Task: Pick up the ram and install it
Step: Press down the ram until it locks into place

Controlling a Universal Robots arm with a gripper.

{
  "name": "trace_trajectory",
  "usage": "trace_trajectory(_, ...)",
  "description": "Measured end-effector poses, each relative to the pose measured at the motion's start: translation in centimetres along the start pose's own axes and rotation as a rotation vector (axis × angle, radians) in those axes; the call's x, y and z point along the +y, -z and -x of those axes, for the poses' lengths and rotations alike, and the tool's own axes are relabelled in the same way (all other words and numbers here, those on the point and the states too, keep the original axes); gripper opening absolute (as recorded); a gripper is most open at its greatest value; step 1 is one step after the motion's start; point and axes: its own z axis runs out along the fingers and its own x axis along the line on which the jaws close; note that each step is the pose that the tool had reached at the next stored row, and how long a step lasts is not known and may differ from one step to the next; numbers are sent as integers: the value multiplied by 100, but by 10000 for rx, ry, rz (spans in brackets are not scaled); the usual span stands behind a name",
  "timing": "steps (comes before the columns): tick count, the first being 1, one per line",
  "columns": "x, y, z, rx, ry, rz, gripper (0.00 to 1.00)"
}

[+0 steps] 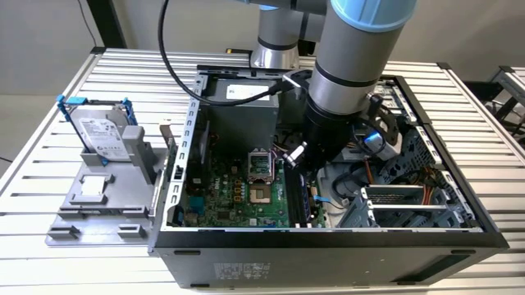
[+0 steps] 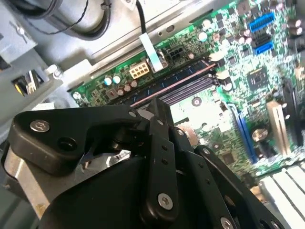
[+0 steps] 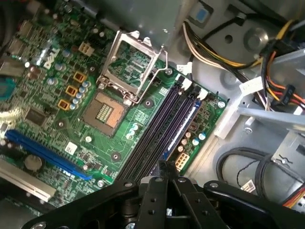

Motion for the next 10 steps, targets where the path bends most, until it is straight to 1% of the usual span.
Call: trace_trajectory(10,0,0,0,-17,1826,9,0)
